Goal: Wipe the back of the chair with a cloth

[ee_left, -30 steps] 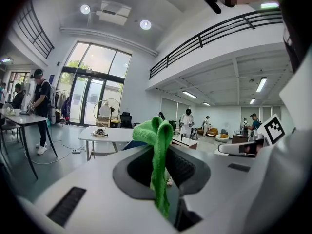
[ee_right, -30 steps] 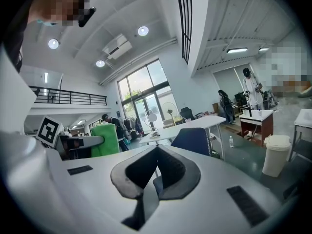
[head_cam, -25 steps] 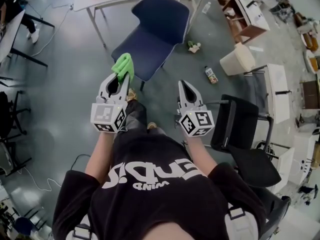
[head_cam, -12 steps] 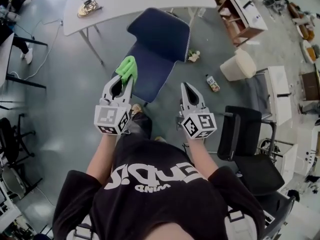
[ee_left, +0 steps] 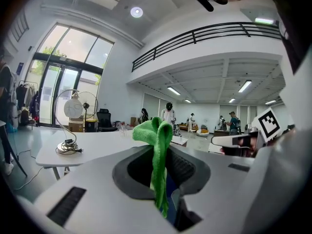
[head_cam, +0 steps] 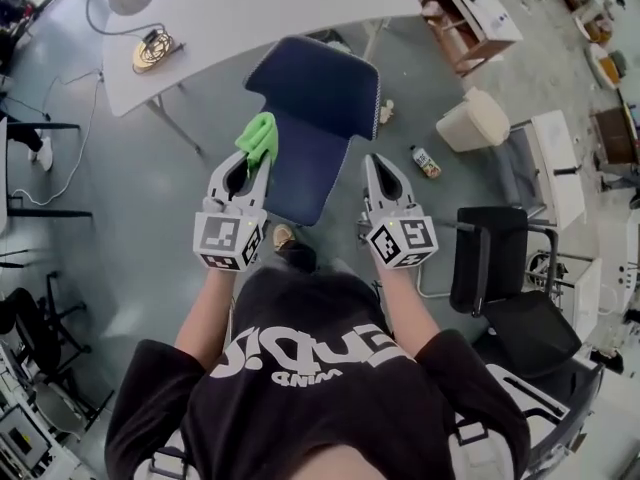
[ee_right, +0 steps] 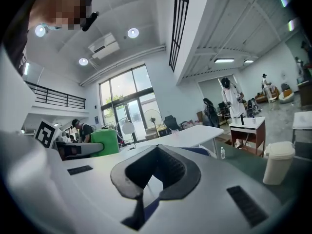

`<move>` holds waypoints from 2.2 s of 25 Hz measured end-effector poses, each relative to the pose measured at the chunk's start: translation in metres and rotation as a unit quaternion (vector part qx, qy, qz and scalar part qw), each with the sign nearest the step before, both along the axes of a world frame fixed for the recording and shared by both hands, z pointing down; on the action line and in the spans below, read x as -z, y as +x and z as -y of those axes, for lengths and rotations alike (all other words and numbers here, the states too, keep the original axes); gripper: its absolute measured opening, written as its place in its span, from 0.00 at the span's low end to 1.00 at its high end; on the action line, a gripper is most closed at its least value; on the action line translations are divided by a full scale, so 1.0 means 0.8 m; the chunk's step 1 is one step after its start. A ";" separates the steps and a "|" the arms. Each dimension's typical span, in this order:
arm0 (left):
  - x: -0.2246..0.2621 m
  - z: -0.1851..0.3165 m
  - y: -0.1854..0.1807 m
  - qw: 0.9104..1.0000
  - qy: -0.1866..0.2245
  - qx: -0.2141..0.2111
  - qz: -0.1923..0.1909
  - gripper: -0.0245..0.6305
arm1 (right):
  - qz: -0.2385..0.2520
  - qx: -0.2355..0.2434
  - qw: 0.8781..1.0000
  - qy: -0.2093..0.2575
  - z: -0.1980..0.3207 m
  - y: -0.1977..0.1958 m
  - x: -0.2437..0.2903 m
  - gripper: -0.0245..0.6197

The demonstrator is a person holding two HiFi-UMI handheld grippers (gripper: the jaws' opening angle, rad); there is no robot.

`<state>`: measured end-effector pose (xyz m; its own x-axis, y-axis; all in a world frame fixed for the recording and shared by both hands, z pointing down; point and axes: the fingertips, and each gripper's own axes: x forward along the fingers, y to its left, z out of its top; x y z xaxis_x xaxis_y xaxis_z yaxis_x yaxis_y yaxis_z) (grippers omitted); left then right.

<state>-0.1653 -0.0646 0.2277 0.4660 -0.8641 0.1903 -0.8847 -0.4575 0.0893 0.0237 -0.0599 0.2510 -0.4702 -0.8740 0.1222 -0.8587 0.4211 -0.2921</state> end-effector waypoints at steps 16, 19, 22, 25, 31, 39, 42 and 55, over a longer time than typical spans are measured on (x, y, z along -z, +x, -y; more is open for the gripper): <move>-0.030 0.105 0.017 1.000 -0.003 0.005 -0.020 0.12 | 0.005 -0.009 1.000 0.009 0.099 0.012 -0.032 0.02; -0.048 0.127 0.013 1.000 -0.005 0.010 -0.018 0.12 | 0.005 -0.015 1.000 0.006 0.117 0.014 -0.051 0.02; -0.068 0.149 0.007 1.000 -0.007 0.013 -0.018 0.12 | -0.006 -0.016 1.000 0.010 0.135 0.014 -0.065 0.02; -0.093 0.166 0.006 1.000 -0.009 0.009 -0.013 0.12 | -0.018 -0.016 1.000 0.013 0.146 0.019 -0.083 0.02; -0.147 0.184 0.008 1.000 -0.013 0.004 -0.007 0.12 | -0.012 -0.021 1.000 -0.001 0.155 0.029 -0.135 0.02; -0.210 0.204 0.013 1.000 -0.009 0.013 -0.013 0.12 | 0.007 -0.005 1.000 0.002 0.151 0.011 -0.187 0.02; -0.225 0.216 0.007 1.000 -0.001 0.020 -0.013 0.12 | 0.006 0.004 1.000 -0.002 0.143 0.003 -0.203 0.02; -0.301 0.316 -0.075 0.993 -0.013 0.116 0.018 0.12 | -0.001 -0.018 0.999 -0.035 0.136 0.030 -0.247 0.02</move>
<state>-0.2252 -0.3173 0.4689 0.2479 -0.9418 0.2270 -0.9688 -0.2396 0.0639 0.0476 -0.1689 0.4482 -0.4387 -0.8797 0.1837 -0.8732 0.3691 -0.3182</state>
